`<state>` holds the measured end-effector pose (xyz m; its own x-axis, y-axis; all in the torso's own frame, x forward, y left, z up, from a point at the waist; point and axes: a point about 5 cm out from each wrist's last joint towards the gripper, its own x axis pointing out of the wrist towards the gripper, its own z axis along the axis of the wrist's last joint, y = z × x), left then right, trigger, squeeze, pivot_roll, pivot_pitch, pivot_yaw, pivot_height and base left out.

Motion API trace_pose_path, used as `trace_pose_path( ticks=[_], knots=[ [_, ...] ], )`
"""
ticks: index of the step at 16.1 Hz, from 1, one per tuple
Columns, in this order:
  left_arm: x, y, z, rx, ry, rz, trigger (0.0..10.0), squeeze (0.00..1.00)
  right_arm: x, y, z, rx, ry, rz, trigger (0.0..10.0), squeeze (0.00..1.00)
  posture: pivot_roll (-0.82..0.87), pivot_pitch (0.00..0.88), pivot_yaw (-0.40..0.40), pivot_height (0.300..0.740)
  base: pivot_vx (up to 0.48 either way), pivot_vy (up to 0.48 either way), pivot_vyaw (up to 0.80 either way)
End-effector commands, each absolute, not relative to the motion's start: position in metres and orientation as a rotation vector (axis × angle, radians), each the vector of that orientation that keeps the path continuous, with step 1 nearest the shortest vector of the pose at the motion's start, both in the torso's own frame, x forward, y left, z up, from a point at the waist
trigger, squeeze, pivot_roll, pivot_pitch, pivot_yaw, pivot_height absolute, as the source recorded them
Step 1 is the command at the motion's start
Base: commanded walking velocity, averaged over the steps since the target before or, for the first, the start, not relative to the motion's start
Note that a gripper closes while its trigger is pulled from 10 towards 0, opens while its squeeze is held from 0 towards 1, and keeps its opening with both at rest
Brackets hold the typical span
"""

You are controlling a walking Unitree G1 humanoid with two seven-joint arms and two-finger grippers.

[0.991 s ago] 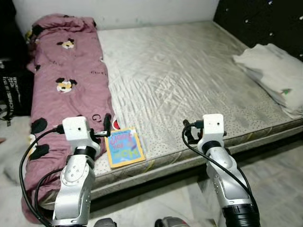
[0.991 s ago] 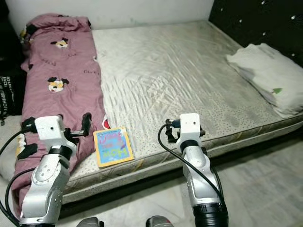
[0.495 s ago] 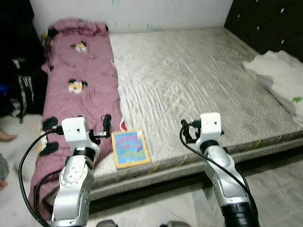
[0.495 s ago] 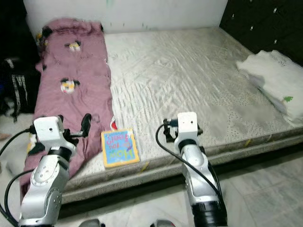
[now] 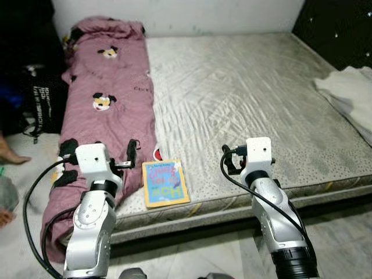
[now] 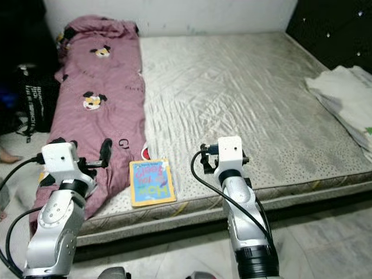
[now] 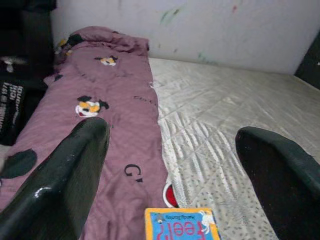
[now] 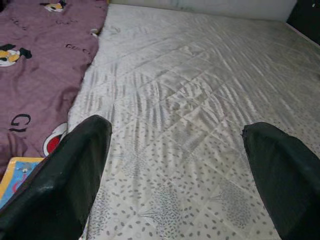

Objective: Clean up the room

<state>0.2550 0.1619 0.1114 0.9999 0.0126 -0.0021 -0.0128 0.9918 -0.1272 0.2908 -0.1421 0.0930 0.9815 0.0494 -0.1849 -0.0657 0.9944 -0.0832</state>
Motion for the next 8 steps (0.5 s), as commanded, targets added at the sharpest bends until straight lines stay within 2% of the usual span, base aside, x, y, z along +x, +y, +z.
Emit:
trace_pose_path(
  ticks=[1, 4, 8],
  knots=[
    [0.253, 0.165, 0.114, -0.118, -0.009, 0.037, 10.0, 0.0, 0.289, -0.144, 0.095, -0.088, 0.175, 0.06, 10.0, 0.0, 0.03, 0.017, -0.021, 0.74, 0.0, 0.0, 0.0],
    [0.245, 0.179, 0.117, -0.087, -0.028, 0.118, 10.0, 0.0, 0.285, -0.147, 0.102, -0.056, 0.134, 0.056, 10.0, 0.0, 0.03, 0.035, -0.021, 0.74, 0.0, 0.0, 0.0],
    [0.226, 0.189, 0.123, -0.059, -0.051, 0.143, 10.0, 0.0, 0.268, -0.146, 0.11, -0.03, 0.071, 0.097, 10.0, 0.0, 0.04, 0.055, -0.021, 0.74, 0.0, 0.0, 0.0]
  ],
)
